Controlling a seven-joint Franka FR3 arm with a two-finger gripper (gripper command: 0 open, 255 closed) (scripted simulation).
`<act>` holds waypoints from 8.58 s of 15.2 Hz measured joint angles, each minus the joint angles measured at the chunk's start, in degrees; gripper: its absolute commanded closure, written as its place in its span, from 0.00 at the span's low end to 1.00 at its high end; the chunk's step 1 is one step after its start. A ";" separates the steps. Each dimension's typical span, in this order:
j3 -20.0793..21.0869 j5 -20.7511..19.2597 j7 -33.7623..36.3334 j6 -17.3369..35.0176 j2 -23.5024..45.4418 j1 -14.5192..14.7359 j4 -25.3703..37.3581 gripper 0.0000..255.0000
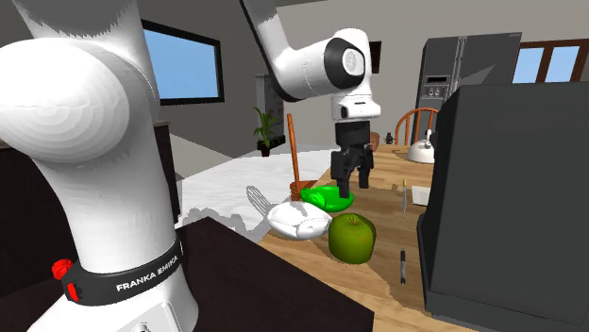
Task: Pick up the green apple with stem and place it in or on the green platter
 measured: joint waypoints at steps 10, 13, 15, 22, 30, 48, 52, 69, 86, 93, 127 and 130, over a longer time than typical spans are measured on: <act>-1.25 -6.85 7.94 6.75 7.30 -1.19 -0.39 0.00; -1.28 -7.00 8.07 6.91 7.45 -1.19 -0.40 0.00; -1.29 -7.02 8.08 6.93 7.46 -1.19 -0.40 1.00; -1.29 -7.02 8.08 6.93 7.46 -1.19 -0.40 1.00; -0.76 -3.82 5.31 4.00 3.90 -1.23 -0.60 1.00; -0.99 4.70 -2.45 -10.53 -8.50 0.17 2.59 1.00; -1.18 5.78 -3.48 -14.12 -10.76 0.52 4.05 1.00; 6.31 5.99 7.27 -27.72 -2.49 5.03 24.08 1.00; 11.84 -0.64 21.34 -34.81 15.57 12.01 45.41 1.00; 11.51 -1.91 22.64 -30.15 17.41 12.16 42.26 1.00; 11.44 -2.98 24.12 -28.37 19.37 12.94 42.09 0.00; 11.45 -2.95 24.10 -28.46 19.33 12.94 42.13 0.00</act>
